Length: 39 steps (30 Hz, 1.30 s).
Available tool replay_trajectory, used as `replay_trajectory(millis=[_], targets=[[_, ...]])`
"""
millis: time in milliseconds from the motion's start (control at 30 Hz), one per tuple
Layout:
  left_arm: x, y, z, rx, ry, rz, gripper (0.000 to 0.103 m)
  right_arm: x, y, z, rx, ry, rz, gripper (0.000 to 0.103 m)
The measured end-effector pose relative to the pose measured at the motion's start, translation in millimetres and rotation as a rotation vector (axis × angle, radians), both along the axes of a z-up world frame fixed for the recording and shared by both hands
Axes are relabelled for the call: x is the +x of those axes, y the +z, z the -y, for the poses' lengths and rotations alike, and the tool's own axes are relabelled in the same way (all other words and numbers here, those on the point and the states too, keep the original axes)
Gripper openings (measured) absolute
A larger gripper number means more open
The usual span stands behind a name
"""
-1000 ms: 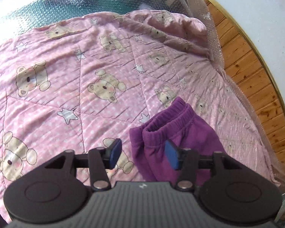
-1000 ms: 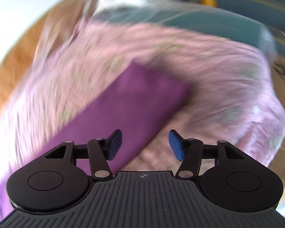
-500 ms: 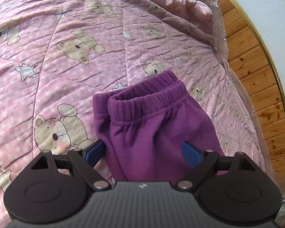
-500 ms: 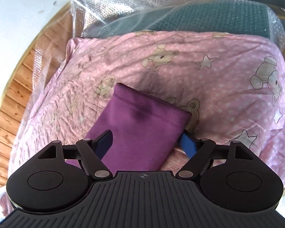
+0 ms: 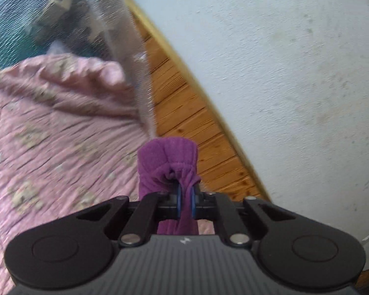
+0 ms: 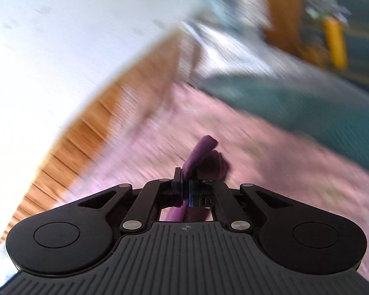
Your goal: Fold clothes
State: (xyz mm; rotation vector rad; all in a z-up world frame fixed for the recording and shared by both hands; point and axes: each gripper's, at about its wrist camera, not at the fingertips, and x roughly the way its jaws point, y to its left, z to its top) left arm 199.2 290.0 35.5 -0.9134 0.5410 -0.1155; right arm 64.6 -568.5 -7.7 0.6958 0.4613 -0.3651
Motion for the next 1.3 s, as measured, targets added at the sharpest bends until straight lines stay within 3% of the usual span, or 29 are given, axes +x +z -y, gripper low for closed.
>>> replay_trajectory(millis=[133, 267, 333, 433, 467, 500, 533, 567, 600, 633, 667, 767, 833, 933, 1000, 1067, 1100, 1133, 1167, 1233, 1300], targets=[[-8.7, 56.7, -11.9, 0.026, 0.002, 0.109, 0.007, 34.8, 52.0, 2.4, -0.034, 0.024, 0.110, 0.001], [-29.2, 33.4, -36.7, 0.052, 0.021, 0.026, 0.007, 37.2, 43.3, 12.1, -0.013, 0.016, 0.102, 0.001], [-37.5, -7.1, -50.7, 0.037, 0.039, -0.068, 0.008, 37.8, 13.2, 15.1, 0.020, 0.014, 0.053, 0.001], [-39.9, -96.6, -61.9, 0.056, 0.064, -0.291, 0.014, 40.1, -61.6, 14.0, 0.092, 0.009, -0.067, 0.001], [-39.6, -129.1, -65.0, 0.069, 0.069, -0.377, 0.020, 41.7, -90.8, 13.1, 0.124, 0.005, -0.118, 0.002], [-41.0, -166.2, -68.2, 0.124, 0.084, -0.522, 0.021, 43.9, -122.1, 12.1, 0.153, 0.001, -0.181, 0.002], [-47.2, -193.1, -71.5, 0.160, 0.099, -0.636, 0.015, 45.4, -152.0, 11.5, 0.167, -0.009, -0.262, 0.006], [-60.7, -200.8, -77.4, 0.114, 0.140, -0.587, 0.018, 43.3, -160.5, 11.3, 0.152, -0.025, -0.294, 0.014], [-66.8, -199.8, -80.1, 0.071, 0.194, -0.577, 0.020, 38.9, -155.3, 11.5, 0.123, -0.042, -0.285, 0.006], [-72.5, -197.2, -81.8, 0.039, 0.244, -0.563, 0.024, 34.6, -150.1, 11.6, 0.094, -0.059, -0.277, 0.011], [-74.5, -184.1, -76.7, 0.089, 0.258, -0.529, 0.027, 30.2, -144.8, 11.8, 0.065, -0.076, -0.268, 0.030], [-65.0, -149.3, -57.2, 0.263, 0.252, -0.465, 0.030, 17.2, -129.2, 12.3, -0.022, -0.126, -0.242, 0.033], [-48.4, -127.5, -41.6, 0.268, 0.197, -0.397, 0.031, 8.5, -118.7, 12.6, -0.081, -0.160, -0.224, 0.034], [-8.3, -117.8, 5.6, 0.266, 0.016, -0.348, 0.035, 40.5, -103.1, -21.0, -0.093, 0.040, -0.191, 0.034], [20.9, -133.1, 40.3, 0.297, -0.103, -0.372, 0.036, 70.2, -110.7, -50.7, -0.084, 0.216, -0.206, 0.033], [48.5, -156.6, 73.1, 0.362, -0.201, -0.429, 0.038, 89.3, -131.1, -65.3, -0.137, 0.293, -0.274, 0.033], [56.1, -172.1, 83.3, 0.425, -0.211, -0.487, 0.038, 97.5, -142.6, -70.7, -0.172, 0.318, -0.315, 0.033], [62.2, -180.3, 86.1, 0.505, -0.191, -0.502, 0.027, 99.7, -156.3, -68.2, -0.191, 0.320, -0.370, 0.034], [68.1, -187.7, 87.8, 0.574, -0.172, -0.520, 0.026, 93.5, -164.4, -58.1, -0.177, 0.305, -0.392, 0.031], [76.4, -186.2, 76.5, 0.535, -0.131, -0.569, 0.019, 75.2, -170.4, -34.6, -0.118, 0.274, -0.376, 0.024], [75.8, -176.4, 73.9, 0.478, -0.097, -0.538, 0.033, 54.3, -169.9, -10.8, -0.048, 0.236, -0.323, 0.035]])
